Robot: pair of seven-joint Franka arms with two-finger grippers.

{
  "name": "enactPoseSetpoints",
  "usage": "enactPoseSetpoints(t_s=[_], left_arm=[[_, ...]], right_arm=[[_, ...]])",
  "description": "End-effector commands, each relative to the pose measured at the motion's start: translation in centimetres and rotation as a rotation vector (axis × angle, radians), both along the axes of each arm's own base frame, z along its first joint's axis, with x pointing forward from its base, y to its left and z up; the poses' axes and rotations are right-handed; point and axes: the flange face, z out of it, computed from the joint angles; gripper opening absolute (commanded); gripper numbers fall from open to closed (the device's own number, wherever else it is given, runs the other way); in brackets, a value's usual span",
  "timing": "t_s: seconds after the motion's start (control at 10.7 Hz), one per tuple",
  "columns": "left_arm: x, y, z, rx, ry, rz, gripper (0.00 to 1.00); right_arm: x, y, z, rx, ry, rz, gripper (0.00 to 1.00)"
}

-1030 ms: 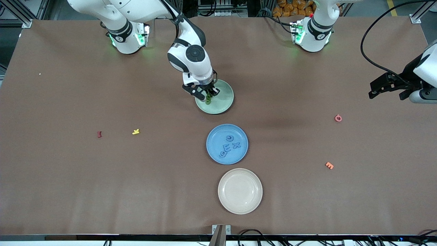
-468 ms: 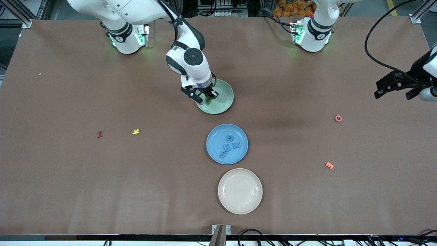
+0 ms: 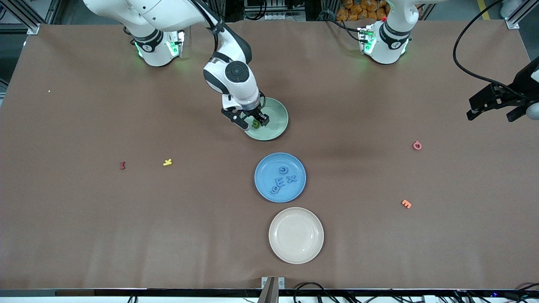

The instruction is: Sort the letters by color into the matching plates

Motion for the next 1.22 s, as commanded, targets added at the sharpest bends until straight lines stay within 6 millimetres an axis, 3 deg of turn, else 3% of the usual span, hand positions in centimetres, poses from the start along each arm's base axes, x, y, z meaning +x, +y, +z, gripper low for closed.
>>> enactPoseSetpoints(t_s=[0.0, 0.28, 0.56, 0.84, 1.12], left_arm=[[0.1, 0.0, 0.2, 0.012, 0.007, -0.020, 1.00], [0.1, -0.1, 0.0, 0.012, 0.010, -0.022, 1.00], [0.3, -0.3, -0.3, 0.012, 0.015, -0.026, 1.00], [0.4, -0.4, -0.5, 0.021, 0.019, -0.029, 1.00], [0.5, -0.3, -0.8, 0.046, 0.021, -0.033, 1.00]], right_arm=[[1.5, 0.3, 3.0, -0.052, 0.008, -0.016, 1.00], [6.9, -0.8, 9.0, -0.147, 0.057, -0.071, 1.00], [11.0, -4.4, 14.8, -0.079, 0.022, -0.085, 1.00], [13.3, -10.7, 21.4, 0.001, 0.052, -0.005, 1.00], [14.1, -19.1, 28.7, 0.009, 0.078, 0.166, 1.00]])
